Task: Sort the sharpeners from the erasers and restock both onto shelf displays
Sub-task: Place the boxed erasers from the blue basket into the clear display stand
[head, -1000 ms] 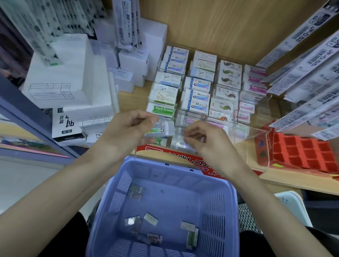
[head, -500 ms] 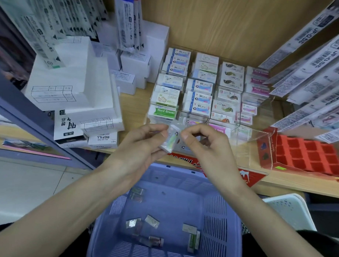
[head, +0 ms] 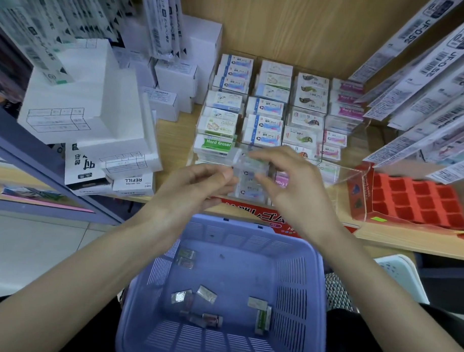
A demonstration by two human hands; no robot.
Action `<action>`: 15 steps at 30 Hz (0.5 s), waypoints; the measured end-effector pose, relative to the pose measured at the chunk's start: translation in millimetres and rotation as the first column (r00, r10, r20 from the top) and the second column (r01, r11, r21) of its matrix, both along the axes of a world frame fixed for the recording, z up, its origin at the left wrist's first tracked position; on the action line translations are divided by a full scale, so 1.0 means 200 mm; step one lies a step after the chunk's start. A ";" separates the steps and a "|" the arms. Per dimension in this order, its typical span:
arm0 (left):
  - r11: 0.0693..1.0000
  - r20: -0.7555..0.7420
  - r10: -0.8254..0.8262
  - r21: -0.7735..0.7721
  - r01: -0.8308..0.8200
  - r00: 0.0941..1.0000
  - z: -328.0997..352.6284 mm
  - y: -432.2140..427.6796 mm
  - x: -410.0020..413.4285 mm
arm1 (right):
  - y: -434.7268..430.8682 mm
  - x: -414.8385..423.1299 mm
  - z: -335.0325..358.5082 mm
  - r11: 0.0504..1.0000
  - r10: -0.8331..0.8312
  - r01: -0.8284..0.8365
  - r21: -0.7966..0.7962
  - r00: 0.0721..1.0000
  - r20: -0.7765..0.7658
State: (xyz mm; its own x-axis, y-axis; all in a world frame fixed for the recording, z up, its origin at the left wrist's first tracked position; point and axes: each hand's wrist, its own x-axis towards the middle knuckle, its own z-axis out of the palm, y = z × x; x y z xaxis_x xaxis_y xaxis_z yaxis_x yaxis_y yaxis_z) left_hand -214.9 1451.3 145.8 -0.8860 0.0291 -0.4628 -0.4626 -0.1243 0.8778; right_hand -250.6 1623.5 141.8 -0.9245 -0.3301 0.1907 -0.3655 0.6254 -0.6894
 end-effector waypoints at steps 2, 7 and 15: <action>0.970 -0.112 -0.005 -0.243 -0.023 0.994 -0.01 -0.04 0.03 | 0.03 -0.04 -0.01 0.994 -0.089 0.084 0.068 0.994 0.068; 0.931 -0.182 -0.014 -0.362 -0.054 0.983 -0.08 -0.15 0.12 | 0.03 -0.05 -0.06 0.970 -0.062 0.041 0.238 0.995 0.082; 0.797 -0.088 -0.325 -0.561 0.223 0.941 -0.28 -0.27 0.30 | 0.04 0.05 -0.01 0.977 0.003 0.020 0.214 0.994 -0.108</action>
